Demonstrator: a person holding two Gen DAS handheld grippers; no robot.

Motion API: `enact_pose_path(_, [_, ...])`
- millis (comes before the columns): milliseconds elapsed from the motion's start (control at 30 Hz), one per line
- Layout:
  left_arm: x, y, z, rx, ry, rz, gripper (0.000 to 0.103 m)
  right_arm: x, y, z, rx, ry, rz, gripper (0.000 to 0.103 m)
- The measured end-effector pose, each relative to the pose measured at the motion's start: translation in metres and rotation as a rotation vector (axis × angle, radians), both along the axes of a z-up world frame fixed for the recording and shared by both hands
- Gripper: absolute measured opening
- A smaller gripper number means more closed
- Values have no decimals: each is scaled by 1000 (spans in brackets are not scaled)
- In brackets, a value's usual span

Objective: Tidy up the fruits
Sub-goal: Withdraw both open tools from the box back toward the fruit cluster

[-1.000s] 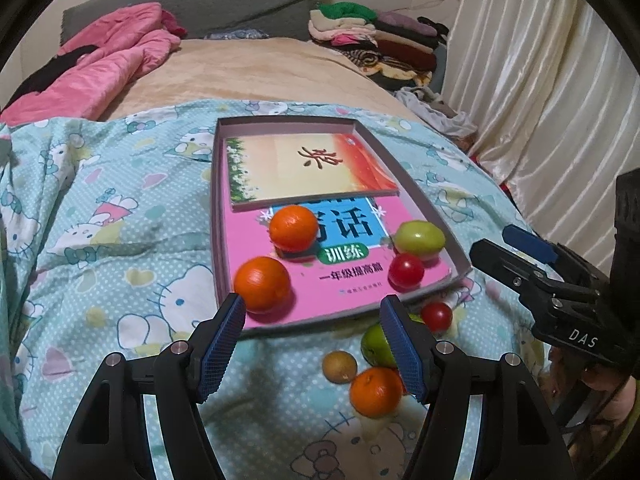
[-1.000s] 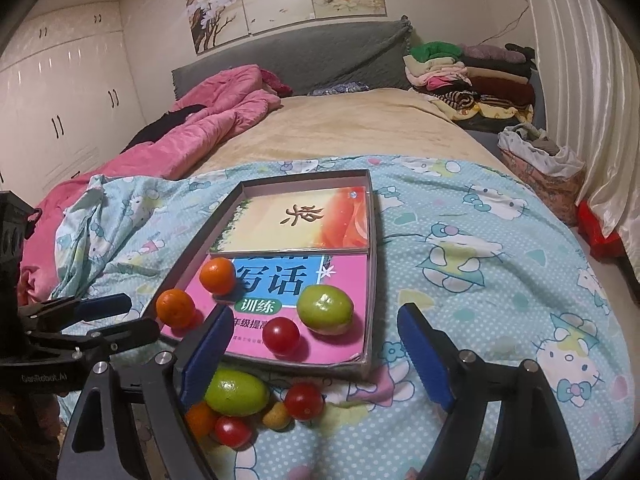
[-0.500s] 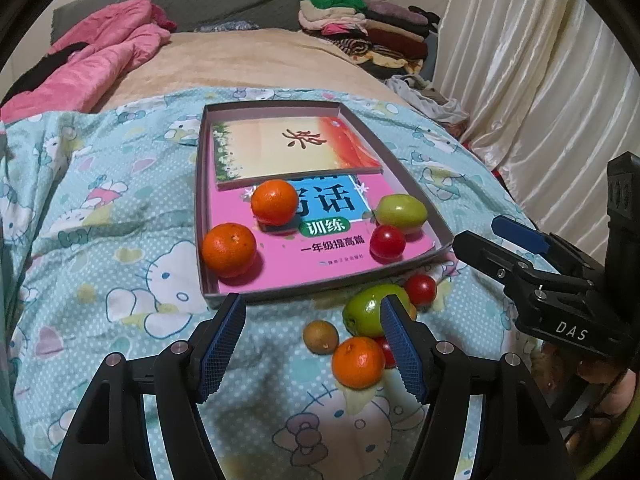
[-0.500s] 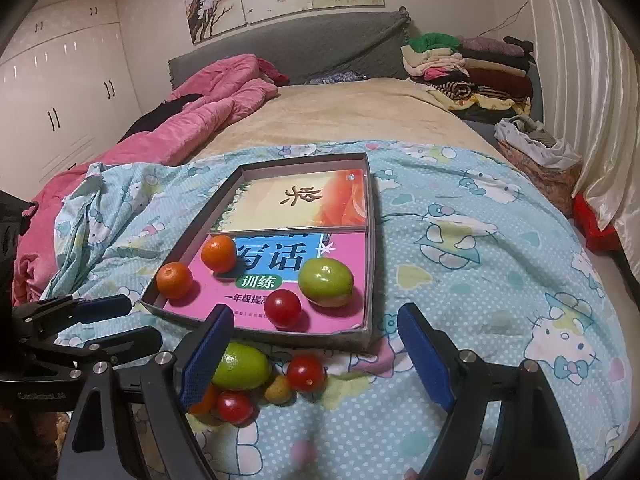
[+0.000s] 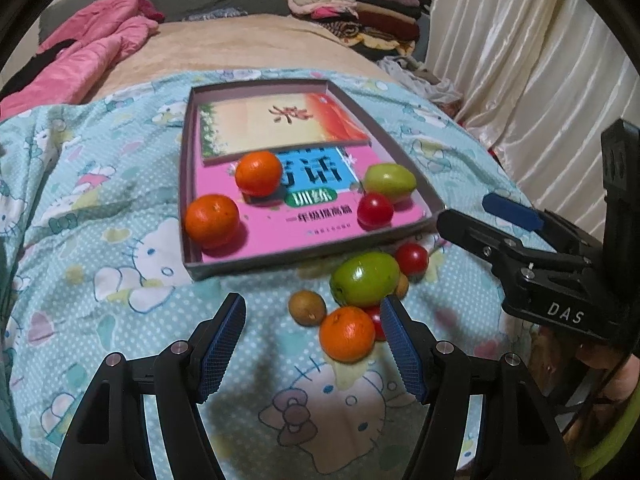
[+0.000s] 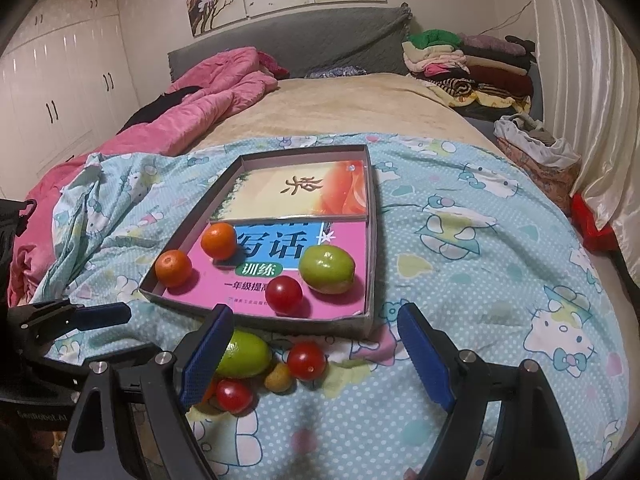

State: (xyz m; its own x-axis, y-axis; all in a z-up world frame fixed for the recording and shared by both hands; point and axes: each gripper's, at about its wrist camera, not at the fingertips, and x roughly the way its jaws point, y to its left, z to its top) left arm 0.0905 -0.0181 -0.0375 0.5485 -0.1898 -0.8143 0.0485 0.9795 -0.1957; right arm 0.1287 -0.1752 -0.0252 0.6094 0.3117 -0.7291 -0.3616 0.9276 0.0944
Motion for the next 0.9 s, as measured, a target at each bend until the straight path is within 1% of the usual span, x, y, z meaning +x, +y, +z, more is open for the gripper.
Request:
enact_pose_path(267, [0, -4, -6, -18, 36, -25, 71, 0, 2, -2, -10, 10, 0, 84])
enact_pose_path(433, [2, -9, -11, -7, 61, -43, 71, 1, 1, -5, -17, 24, -6, 84])
enact_pose_path(567, [3, -12, -19, -9, 96, -51, 71, 1, 2, -9, -29, 43, -4, 83])
enact_pose_path(800, [5, -15, -25, -7, 114, -64, 71, 5, 1, -20, -70, 91, -22, 83])
enact_pose_path(900, [6, -15, -29, -4, 129, -64, 71, 6, 0, -24, -71, 110, -19, 83])
